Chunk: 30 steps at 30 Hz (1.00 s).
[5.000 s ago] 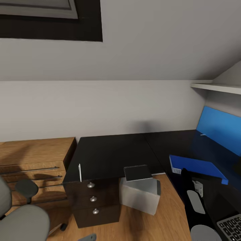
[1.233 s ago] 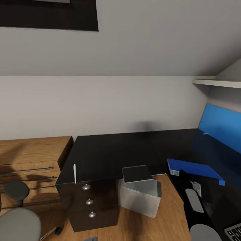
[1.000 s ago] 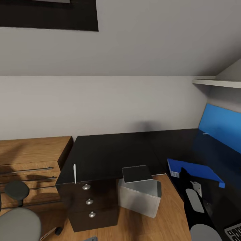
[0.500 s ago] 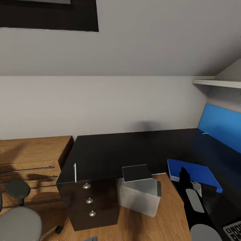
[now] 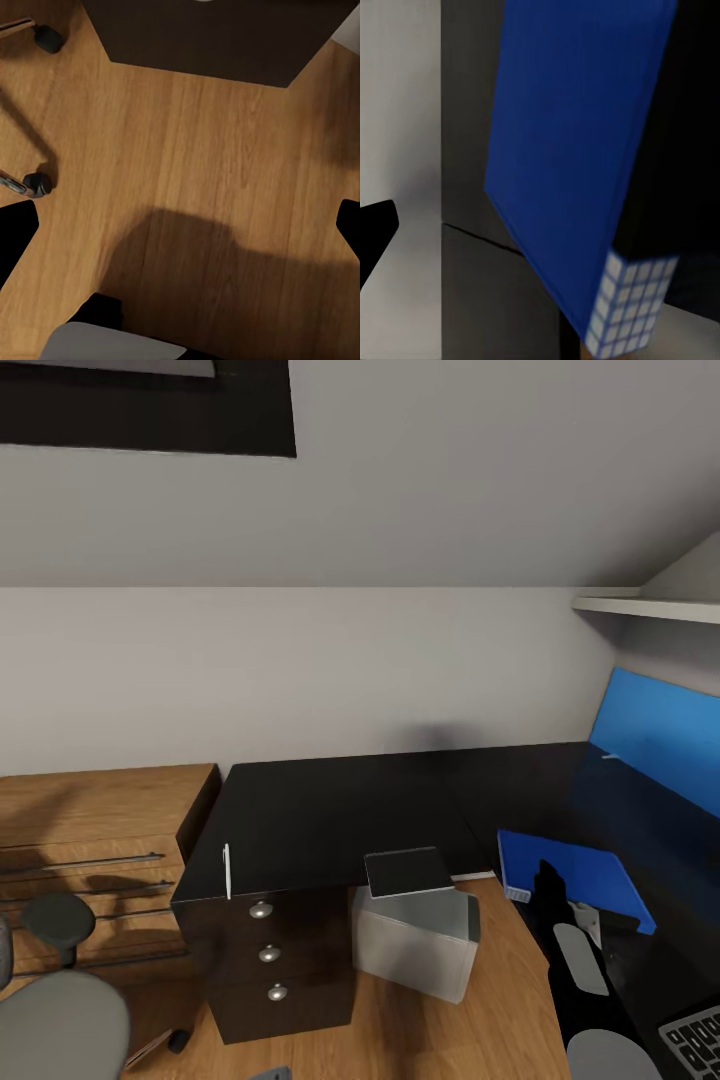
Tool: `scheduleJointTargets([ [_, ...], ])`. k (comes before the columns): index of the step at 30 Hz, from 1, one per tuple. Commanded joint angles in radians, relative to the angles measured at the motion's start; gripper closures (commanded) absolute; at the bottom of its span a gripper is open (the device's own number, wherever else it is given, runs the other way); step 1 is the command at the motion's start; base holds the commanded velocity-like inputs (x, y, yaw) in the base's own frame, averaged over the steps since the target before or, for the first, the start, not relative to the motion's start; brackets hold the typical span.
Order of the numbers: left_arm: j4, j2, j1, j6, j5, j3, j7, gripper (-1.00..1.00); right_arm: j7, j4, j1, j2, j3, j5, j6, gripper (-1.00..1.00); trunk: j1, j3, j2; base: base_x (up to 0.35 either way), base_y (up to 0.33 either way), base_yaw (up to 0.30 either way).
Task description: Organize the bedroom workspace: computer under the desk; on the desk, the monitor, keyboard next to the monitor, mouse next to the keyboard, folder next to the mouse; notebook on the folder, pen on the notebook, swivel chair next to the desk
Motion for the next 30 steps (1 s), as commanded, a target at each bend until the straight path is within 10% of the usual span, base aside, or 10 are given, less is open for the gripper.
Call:
scheduleJointTargets([
  [1, -0.002, 0.001, 0.0, 0.004, 0.004, -0.001, 0.006, -1.0, -0.002, -0.002, -0.001, 0.001, 0.0, -0.01, -0.003, -1.0, 0.0, -0.001, -0.001, 0.0, 0.0, 0.0],
  [23, 0.001, 0.001, 0.0, 0.004, 0.005, -0.001, 0.006, -1.0, 0.005, -0.107, 0.003, 0.029, 0.097, -0.006, -0.003, -1.0, 0.0, -0.001, -0.001, 0.0, 0.0, 0.0],
  [30, 0.002, 0.001, 0.0, 0.004, 0.005, -0.002, 0.006, -1.0, 0.009, -0.108, 0.004, 0.025, 0.239, 0.013, -0.005, -1.0, 0.0, -0.001, -0.001, 0.0, 0.0, 0.0],
])
